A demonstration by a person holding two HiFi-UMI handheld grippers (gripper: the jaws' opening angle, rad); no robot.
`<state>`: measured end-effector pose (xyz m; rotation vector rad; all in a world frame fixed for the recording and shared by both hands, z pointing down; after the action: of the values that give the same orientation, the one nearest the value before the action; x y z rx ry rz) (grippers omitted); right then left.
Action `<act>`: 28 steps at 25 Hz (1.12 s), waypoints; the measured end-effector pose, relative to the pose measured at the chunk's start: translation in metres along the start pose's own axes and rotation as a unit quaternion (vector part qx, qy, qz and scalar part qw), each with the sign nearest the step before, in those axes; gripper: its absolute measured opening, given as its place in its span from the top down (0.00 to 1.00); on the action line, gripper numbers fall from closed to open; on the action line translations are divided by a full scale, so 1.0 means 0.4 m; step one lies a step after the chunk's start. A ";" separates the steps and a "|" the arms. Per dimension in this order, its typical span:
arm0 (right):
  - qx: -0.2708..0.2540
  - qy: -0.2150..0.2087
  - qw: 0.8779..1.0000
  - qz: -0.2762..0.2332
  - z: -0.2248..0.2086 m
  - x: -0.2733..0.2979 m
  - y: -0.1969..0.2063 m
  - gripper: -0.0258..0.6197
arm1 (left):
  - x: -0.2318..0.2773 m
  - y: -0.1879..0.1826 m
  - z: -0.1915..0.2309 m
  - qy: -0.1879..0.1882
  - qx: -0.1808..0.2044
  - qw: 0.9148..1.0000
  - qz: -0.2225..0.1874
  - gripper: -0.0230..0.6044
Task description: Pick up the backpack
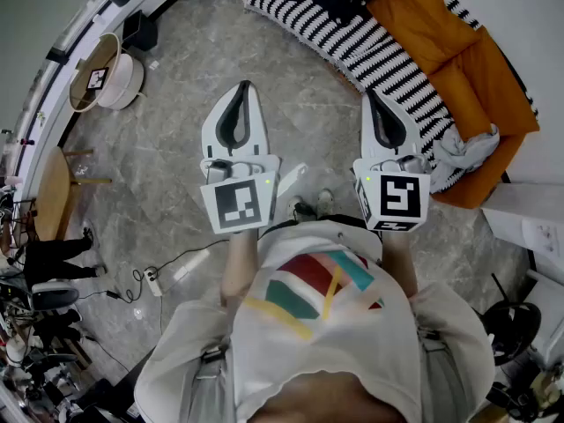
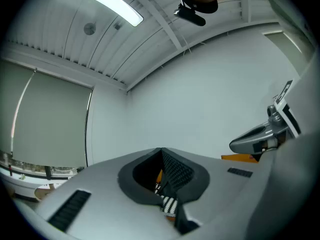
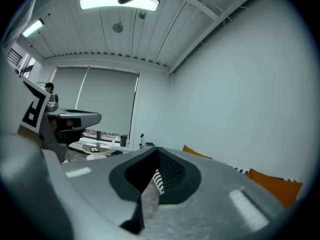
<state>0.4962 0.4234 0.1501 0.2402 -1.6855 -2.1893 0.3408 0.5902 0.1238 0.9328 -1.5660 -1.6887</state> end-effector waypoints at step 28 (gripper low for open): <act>-0.006 -0.009 1.000 -0.022 -0.142 0.043 0.052 0.95 | 0.155 -0.001 -0.057 -0.004 0.005 0.999 -0.036 0.94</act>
<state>0.5039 0.3613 0.1560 0.2580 -1.6918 -2.2385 0.3264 0.5258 0.1182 0.9993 -1.5651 -1.7375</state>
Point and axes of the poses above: the fingertips, and each gripper's own axes: x forward along the fingers, z to its left, y out of its underside, the point moved 10 cm from there along -x, backward along the fingers, and after that the axes turned 11 degrees about -x, right-handed, at the moved point
